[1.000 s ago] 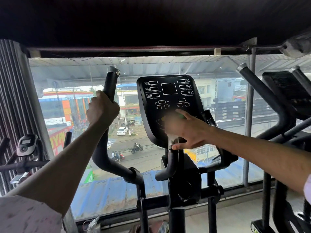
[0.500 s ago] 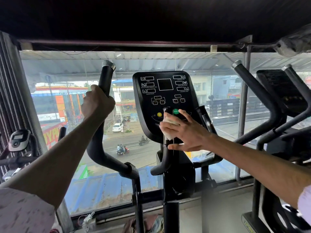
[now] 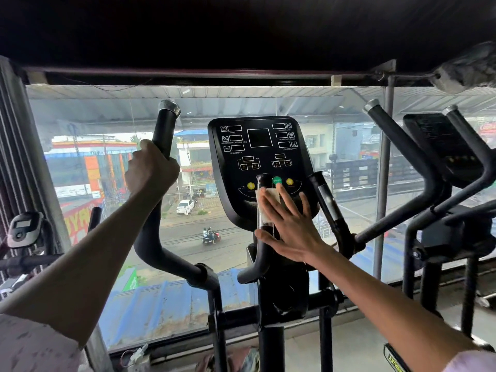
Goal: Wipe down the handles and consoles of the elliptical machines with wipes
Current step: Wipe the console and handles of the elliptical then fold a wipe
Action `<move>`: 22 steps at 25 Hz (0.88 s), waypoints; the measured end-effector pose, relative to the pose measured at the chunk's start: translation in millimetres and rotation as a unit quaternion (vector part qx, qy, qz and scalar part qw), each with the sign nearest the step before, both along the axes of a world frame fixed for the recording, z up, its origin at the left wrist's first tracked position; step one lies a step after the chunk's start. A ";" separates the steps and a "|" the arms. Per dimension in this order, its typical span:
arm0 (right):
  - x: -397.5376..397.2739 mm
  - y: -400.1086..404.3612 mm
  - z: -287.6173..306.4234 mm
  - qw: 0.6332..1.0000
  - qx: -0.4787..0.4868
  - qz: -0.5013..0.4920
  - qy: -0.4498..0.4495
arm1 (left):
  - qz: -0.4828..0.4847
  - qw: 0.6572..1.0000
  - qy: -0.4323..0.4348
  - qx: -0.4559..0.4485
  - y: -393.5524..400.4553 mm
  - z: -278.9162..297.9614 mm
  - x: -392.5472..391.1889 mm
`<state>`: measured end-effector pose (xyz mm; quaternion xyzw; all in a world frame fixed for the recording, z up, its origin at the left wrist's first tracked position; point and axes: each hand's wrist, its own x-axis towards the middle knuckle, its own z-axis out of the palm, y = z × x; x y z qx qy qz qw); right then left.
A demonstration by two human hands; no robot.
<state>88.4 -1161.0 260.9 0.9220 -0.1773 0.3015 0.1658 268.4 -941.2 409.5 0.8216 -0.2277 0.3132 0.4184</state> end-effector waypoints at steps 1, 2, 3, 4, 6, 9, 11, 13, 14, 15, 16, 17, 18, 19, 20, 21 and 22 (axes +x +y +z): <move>7.2 5.4 1.4 0.999 0.030 -0.006 -0.026 | -0.001 1.000 0.002 0.000 0.5 -0.1 0.6; 11.2 12.0 -0.8 0.997 0.057 -0.005 -0.047 | -0.003 1.000 0.004 0.000 0.5 -0.4 1.0; 12.7 19.3 -7.7 0.995 0.074 -0.005 -0.065 | -0.004 1.000 0.004 0.001 0.1 -0.7 1.1; 12.4 27.9 -18.3 0.993 0.087 -0.008 -0.080 | -0.003 1.000 0.003 0.001 -0.4 -0.6 1.2; 11.3 46.4 -42.3 0.987 0.106 -0.014 -0.118 | 0.004 1.000 0.000 -0.002 -1.5 -1.0 1.4; 25.5 60.0 -48.7 0.956 0.224 0.006 -0.188 | 0.010 1.000 -0.002 -0.004 -2.9 -1.7 2.3; 43.2 53.1 -23.8 0.908 0.338 0.032 -0.244 | 0.013 1.000 -0.004 -0.001 -3.7 -1.8 3.2; 51.8 43.3 13.2 0.837 0.456 0.068 -0.296 | 0.013 1.000 -0.007 0.000 -4.4 -1.5 3.8; 50.8 41.0 30.2 0.784 0.527 0.097 -0.315 | 0.014 1.000 -0.008 0.000 -4.3 -1.3 3.9; 47.9 35.5 41.6 0.726 0.591 0.125 -0.328 | 0.015 1.000 -0.009 -0.001 -4.7 -1.3 4.4; 43.9 30.2 45.6 0.664 0.648 0.155 -0.340 | 0.017 1.000 -0.009 -0.001 -5.1 -1.5 4.7; 39.2 24.7 44.8 0.618 0.686 0.178 -0.341 | 0.019 1.000 -0.009 -0.002 -5.6 -1.7 5.5; 36.5 17.1 41.6 0.587 0.711 0.199 -0.332 | 0.020 1.000 -0.009 -0.002 -5.8 -1.6 5.5; 33.8 9.7 36.2 0.561 0.732 0.215 -0.321 | 0.021 1.000 -0.009 -0.001 -6.1 -1.6 4.5; 35.1 1.3 32.6 0.536 0.749 0.221 -0.320 | 0.023 1.000 -0.008 0.000 -6.0 -1.5 3.8; 36.0 -2.5 34.4 0.502 0.769 0.243 -0.312 | 0.024 1.000 -0.008 0.002 -5.7 -1.2 3.4; 38.2 -6.8 39.1 0.465 0.786 0.263 -0.311 | 0.025 1.000 -0.007 0.004 -5.7 -1.0 3.2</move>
